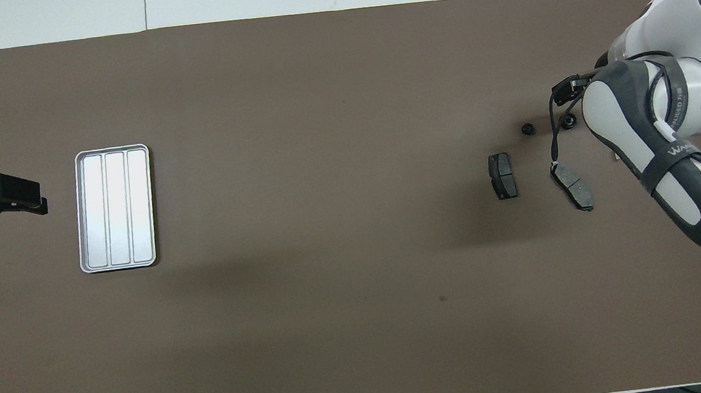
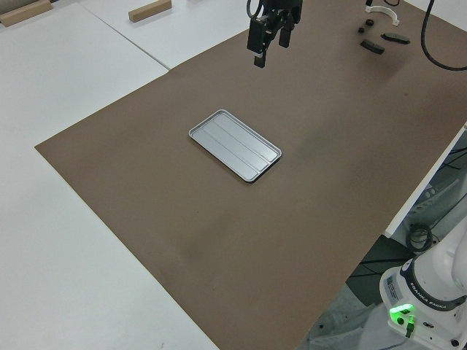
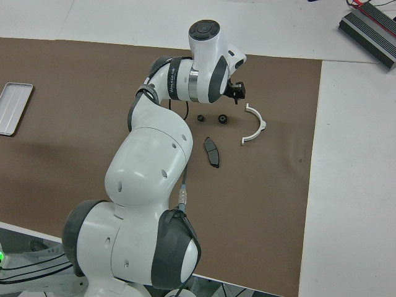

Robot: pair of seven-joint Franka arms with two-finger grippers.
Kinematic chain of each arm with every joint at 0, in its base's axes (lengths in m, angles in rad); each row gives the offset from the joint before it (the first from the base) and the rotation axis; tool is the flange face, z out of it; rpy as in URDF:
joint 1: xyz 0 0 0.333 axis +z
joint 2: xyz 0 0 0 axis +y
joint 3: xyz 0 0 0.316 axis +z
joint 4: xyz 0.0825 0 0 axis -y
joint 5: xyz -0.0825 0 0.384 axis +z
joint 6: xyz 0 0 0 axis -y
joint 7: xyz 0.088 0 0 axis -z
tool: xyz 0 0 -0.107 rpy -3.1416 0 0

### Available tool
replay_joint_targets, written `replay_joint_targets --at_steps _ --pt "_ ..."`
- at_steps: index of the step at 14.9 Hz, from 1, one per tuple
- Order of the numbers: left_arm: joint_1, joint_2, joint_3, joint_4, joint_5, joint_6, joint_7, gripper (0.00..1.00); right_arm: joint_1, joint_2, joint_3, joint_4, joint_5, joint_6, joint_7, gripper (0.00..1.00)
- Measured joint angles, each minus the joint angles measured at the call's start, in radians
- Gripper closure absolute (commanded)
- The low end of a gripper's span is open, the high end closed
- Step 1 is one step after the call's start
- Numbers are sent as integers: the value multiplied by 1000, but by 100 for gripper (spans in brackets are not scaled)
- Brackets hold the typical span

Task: Pick bearing gear from pile to tray
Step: 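Reach the right gripper to a black bearing and grasp it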

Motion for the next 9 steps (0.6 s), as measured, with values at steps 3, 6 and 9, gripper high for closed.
replay_joint_targets --at_steps 3,6,9 --pt "0 0 0 0 0 0 0 0 0 16 0 -5 0 19 -1 5" --pt "0 0 -1 0 0 0 0 0 2 17 0 -24 0 34 -9 5" --pt "0 -1 -1 0 0 0 0 0 3 18 0 -50 0 50 -20 5"
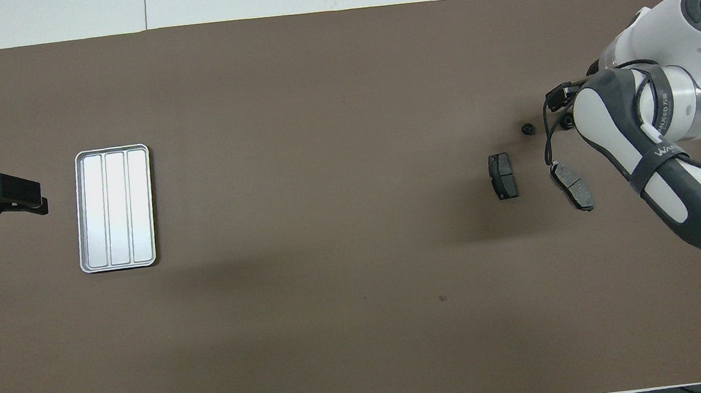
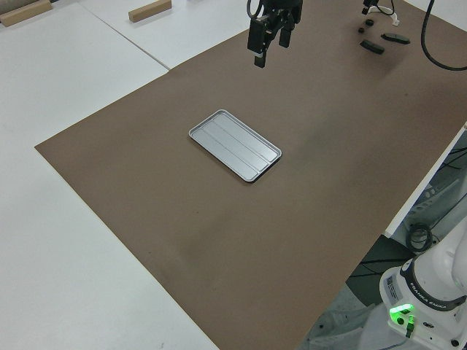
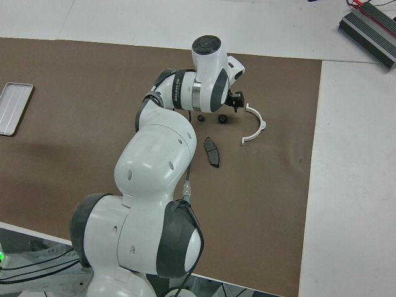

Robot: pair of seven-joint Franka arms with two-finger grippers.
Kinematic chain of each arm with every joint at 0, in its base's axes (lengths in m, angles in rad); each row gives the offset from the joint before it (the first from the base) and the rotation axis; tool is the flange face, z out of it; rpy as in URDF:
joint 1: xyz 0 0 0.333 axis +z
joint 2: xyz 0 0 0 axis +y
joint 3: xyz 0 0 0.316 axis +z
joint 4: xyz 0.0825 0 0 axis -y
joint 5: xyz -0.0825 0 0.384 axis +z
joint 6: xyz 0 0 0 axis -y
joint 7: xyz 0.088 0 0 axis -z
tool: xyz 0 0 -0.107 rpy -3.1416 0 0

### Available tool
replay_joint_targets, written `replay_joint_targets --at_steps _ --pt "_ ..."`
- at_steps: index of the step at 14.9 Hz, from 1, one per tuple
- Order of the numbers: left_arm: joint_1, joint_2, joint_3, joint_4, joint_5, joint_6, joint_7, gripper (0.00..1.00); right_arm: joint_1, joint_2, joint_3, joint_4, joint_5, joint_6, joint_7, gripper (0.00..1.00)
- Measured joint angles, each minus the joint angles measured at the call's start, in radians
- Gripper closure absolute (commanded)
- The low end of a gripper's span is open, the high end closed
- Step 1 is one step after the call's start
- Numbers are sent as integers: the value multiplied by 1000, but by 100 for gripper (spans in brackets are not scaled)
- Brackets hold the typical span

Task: Pick bearing gear from pile to tray
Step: 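Reach the right gripper to a black bearing and grasp it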

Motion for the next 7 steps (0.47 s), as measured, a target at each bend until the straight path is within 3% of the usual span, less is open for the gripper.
replay_joint_targets --at_steps 4,7 --pt "0 0 -1 0 0 0 0 0 0 0 0 -33 0 23 -13 5" --pt "0 0 0 0 0 0 0 0 0 0 0 -50 0 32 -21 11"
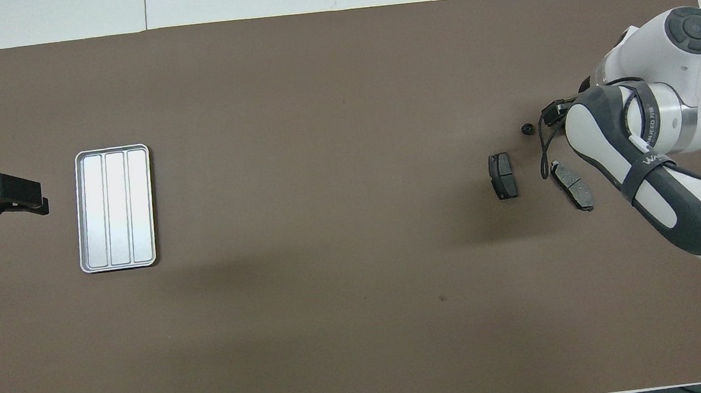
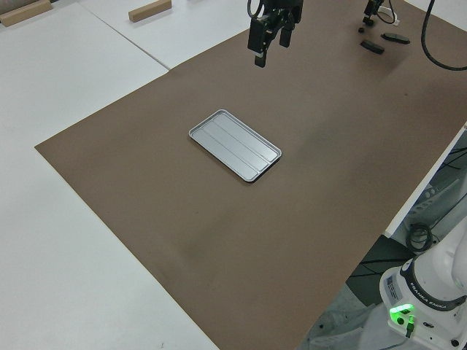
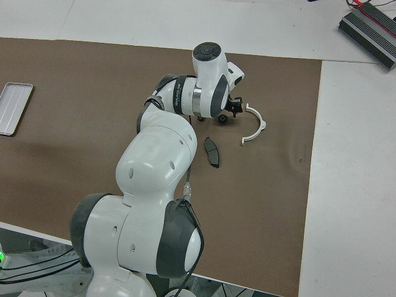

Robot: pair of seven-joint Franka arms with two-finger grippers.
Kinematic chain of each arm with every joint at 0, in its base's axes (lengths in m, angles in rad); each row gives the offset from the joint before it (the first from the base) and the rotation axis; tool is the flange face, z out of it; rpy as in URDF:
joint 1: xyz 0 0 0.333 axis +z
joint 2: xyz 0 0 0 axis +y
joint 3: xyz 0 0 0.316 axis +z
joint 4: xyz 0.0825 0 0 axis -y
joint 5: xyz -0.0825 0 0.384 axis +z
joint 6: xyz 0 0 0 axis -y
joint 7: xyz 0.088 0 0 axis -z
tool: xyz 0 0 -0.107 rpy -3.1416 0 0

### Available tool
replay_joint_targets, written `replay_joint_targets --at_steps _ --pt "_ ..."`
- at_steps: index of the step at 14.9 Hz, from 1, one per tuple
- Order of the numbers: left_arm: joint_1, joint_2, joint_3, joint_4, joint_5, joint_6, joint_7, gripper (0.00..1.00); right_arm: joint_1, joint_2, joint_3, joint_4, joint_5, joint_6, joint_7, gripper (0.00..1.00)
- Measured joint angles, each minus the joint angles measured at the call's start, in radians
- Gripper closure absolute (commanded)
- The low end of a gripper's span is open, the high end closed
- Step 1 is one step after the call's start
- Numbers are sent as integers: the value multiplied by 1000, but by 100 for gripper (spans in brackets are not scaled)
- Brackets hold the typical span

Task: Pick bearing gear from pile to tray
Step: 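Reach the right gripper to a black bearing and grasp it, then carry the bearing to the table center with the right gripper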

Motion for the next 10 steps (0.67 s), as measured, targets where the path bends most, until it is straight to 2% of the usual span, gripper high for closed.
replay_joint_targets --at_steps 1,3,5,6,10 --pt "0 0 0 0 0 0 0 0 0 0 0 -4 0 2 0 20" --pt "0 0 0 0 0 0 0 0 0 0 0 -8 0 4 -1 44" --pt "0 0 0 -1 0 0 0 0 0 0 0 -10 0 4 -1 97" --pt "0 0 -1 -2 0 0 0 0 0 0 0 -10 0 4 -1 100" --pt "0 -3 -1 -14 0 0 0 0 0 -10 1 9 0 -9 -3 100"
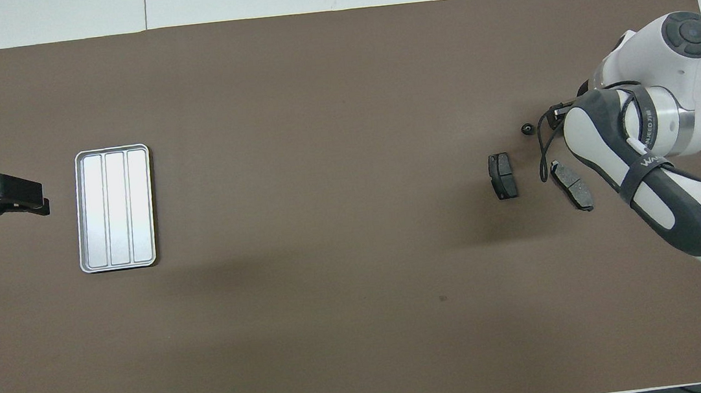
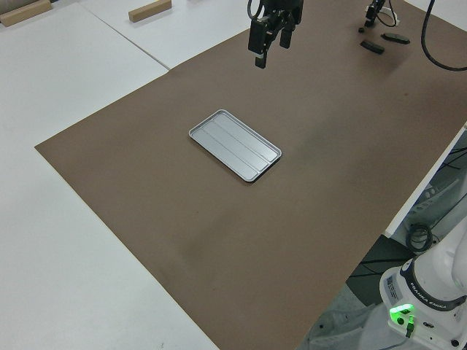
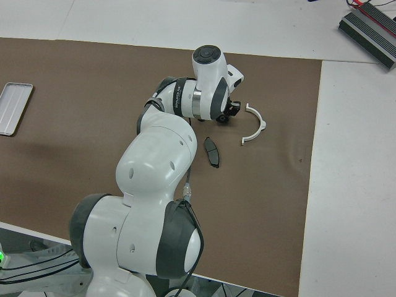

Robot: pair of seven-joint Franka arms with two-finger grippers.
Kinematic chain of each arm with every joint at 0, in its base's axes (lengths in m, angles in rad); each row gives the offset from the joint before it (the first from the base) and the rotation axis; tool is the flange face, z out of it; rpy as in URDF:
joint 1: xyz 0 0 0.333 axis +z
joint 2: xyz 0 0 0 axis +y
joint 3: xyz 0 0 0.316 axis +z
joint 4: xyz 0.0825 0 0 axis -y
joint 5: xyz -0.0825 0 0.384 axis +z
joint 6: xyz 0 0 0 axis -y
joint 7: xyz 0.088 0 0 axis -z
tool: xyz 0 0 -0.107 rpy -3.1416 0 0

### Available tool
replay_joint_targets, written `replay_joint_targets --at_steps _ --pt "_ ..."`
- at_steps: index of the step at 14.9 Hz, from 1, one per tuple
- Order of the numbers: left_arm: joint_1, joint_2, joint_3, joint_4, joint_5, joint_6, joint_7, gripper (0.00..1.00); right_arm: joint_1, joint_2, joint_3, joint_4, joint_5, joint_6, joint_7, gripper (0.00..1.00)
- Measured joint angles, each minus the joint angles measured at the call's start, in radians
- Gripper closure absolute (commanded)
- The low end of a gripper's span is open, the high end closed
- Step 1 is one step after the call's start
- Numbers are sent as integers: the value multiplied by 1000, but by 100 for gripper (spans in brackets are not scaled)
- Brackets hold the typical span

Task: Pick bearing gear from pile to tray
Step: 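Carry the bearing to the table center with the right gripper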

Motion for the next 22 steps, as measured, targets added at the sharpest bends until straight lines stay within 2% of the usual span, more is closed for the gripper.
replay_joint_targets --at_steps 4,6,8,12,17,22 --pt "0 -5 -1 -6 0 1 0 0 6 -45 13 125 2 -167 6 100" --pt "0 -6 -1 -7 0 4 -2 0 38 -76 25 191 5 -259 77 100" --pt "0 -8 -1 -15 0 11 -2 0 109 -97 29 241 7 -346 207 100" --pt "0 -13 -1 -34 0 20 -2 0 321 -113 34 294 6 -454 509 100" --pt "0 -25 -1 -63 0 43 -3 0 549 -121 39 286 6 -457 819 100" --pt "0 -32 -1 -75 0 49 -4 0 630 -107 38 191 6 -306 922 100"
